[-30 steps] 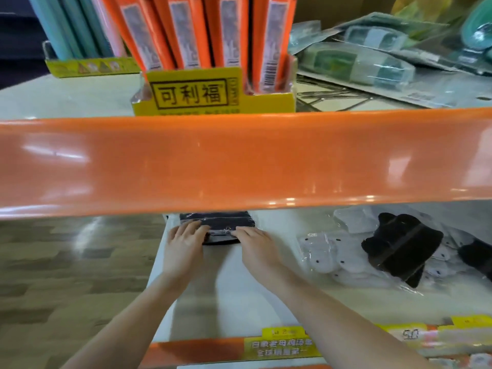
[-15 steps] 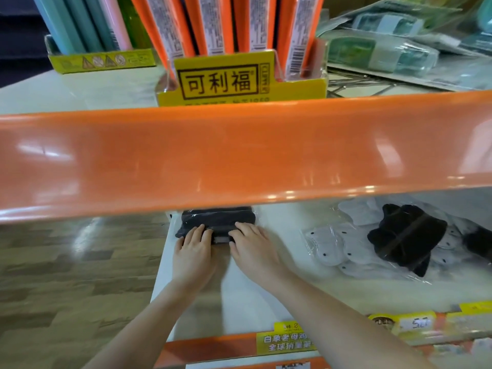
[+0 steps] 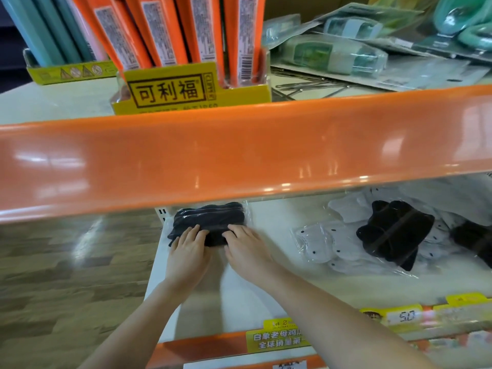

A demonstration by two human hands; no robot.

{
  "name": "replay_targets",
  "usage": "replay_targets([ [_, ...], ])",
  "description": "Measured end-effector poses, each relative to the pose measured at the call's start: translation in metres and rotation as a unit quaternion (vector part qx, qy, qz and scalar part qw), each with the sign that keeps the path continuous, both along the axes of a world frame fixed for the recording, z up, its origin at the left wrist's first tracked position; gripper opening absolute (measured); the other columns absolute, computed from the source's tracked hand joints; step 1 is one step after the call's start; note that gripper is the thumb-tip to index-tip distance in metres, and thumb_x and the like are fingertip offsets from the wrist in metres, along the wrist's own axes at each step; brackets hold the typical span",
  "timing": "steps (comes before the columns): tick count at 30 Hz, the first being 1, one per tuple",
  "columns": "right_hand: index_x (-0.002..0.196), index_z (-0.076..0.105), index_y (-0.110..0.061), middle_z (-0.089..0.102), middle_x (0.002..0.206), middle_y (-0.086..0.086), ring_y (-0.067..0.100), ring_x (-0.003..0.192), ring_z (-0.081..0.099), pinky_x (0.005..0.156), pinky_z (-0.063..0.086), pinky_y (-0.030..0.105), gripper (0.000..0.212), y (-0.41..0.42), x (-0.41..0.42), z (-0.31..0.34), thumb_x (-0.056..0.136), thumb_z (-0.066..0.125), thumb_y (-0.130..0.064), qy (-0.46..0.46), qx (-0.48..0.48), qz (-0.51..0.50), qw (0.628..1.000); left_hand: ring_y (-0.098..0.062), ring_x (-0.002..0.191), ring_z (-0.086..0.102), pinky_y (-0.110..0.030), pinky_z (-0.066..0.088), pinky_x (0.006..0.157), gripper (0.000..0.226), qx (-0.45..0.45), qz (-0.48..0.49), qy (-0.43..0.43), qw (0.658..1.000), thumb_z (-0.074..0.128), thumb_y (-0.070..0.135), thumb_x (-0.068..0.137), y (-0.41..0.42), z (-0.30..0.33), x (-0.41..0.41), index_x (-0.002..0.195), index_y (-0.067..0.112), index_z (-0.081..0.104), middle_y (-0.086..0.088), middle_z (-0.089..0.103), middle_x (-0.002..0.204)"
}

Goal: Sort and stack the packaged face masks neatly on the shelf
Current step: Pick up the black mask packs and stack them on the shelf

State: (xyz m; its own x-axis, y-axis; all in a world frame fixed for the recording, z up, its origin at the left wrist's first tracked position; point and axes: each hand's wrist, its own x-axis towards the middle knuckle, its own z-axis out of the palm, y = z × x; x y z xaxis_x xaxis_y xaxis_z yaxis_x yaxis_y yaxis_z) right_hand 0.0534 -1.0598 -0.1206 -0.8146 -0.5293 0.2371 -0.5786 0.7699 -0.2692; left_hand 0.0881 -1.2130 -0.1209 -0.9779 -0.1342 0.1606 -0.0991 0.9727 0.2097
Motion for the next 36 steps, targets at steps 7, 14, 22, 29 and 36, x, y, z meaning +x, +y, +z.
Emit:
replay_targets([
  [7, 0.130, 0.054, -0.011, 0.051, 0.137, 0.005, 0.024, 0.128, 0.044, 0.104, 0.030, 0.034, 0.036, 0.043, -0.003, 0.018, 0.095, 0.047, -0.018, 0.032, -0.027, -0.026, 0.999, -0.019, 0.092, 0.069, -0.034, 0.055, 0.069, 0.038, 0.009, -0.051, 0.052, 0.997, 0.040, 0.027, 0.076, 0.052, 0.017, 0.002, 0.093, 0.019, 0.073, 0.004, 0.072, 0.098],
  [14, 0.109, 0.068, -0.016, 0.067, 0.112, 0.001, 0.020, 0.104, 0.064, 0.090, 0.050, 0.032, 0.039, 0.118, 0.008, 0.032, 0.071, 0.077, -0.013, 0.074, -0.045, -0.086, 0.993, -0.022, 0.088, 0.071, -0.037, 0.056, 0.066, 0.021, 0.037, -0.090, 0.103, 0.990, 0.062, 0.013, 0.072, 0.127, 0.021, 0.000, 0.091, 0.015, 0.073, -0.001, 0.073, 0.094],
  [22, 0.099, 0.065, -0.016, 0.065, 0.100, -0.001, 0.020, 0.092, 0.063, 0.079, 0.052, 0.031, 0.031, 0.215, 0.025, 0.029, 0.081, 0.041, -0.024, 0.125, -0.064, -0.171, 0.975, -0.019, 0.101, 0.067, -0.029, 0.053, 0.079, 0.037, 0.058, -0.206, 0.114, 0.970, 0.040, 0.025, 0.080, 0.218, 0.016, 0.005, 0.100, 0.018, 0.071, -0.002, 0.069, 0.110],
  [29, 0.103, 0.069, -0.015, 0.065, 0.109, 0.000, 0.021, 0.100, 0.063, 0.083, 0.054, 0.035, 0.038, 0.274, 0.039, 0.023, 0.083, 0.040, -0.027, 0.130, -0.085, -0.219, 0.963, -0.016, 0.101, 0.065, -0.028, 0.053, 0.082, 0.038, 0.071, -0.237, 0.128, 0.960, 0.041, 0.026, 0.081, 0.286, 0.017, 0.012, 0.106, 0.022, 0.069, 0.003, 0.068, 0.109],
  [36, 0.120, 0.060, -0.012, 0.056, 0.130, 0.012, 0.030, 0.118, 0.054, 0.093, 0.050, 0.043, 0.052, 0.319, 0.048, 0.001, 0.081, 0.047, -0.043, 0.114, -0.057, -0.213, 0.969, -0.020, 0.108, 0.064, -0.032, 0.053, 0.086, 0.037, 0.092, -0.233, 0.132, 0.959, 0.042, 0.022, 0.080, 0.326, 0.010, 0.017, 0.105, 0.016, 0.070, -0.003, 0.067, 0.115],
])
